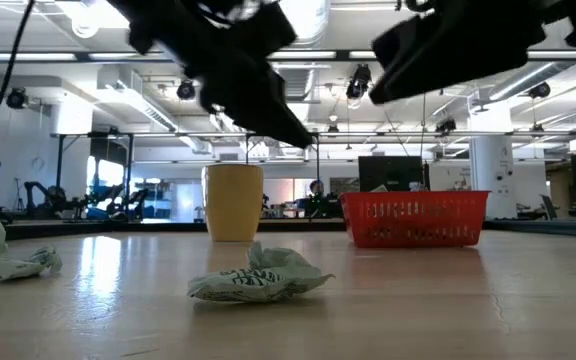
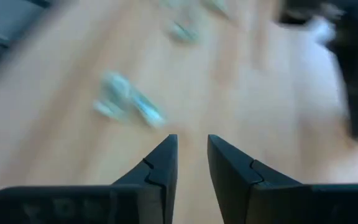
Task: Pick and place Stevia / Truvia into bins
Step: Put the stevia packet into the basket
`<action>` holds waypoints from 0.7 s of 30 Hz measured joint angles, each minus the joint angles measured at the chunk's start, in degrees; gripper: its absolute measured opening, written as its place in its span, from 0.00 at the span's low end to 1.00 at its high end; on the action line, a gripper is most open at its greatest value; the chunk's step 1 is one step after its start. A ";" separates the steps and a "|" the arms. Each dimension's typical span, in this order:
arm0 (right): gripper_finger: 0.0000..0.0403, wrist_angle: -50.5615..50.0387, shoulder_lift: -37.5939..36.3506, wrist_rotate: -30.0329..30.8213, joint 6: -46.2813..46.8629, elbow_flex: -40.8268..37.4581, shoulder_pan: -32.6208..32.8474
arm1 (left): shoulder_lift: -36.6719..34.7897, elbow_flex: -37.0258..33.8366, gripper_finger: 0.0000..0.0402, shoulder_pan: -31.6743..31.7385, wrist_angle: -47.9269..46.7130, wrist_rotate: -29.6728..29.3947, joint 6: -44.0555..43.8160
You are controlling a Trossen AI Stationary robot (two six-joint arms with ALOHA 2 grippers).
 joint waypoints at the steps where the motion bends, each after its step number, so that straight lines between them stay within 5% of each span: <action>1: 0.20 4.07 0.77 -2.41 -2.13 -0.87 -0.06 | -1.50 -1.57 0.39 -0.86 -0.23 0.05 -0.75; 6: 0.22 17.27 6.25 -6.47 -7.24 -2.00 -0.95 | -9.20 -9.87 0.39 -4.60 -0.35 -1.90 -6.75; 14: 0.30 17.76 15.39 -9.87 -8.44 2.60 -3.32 | -18.36 -20.00 0.39 -8.48 0.70 -8.60 -16.56; 21: 0.38 17.47 21.04 -15.44 -8.76 6.74 -4.48 | -22.07 -22.71 0.39 -9.21 3.12 -9.92 -16.84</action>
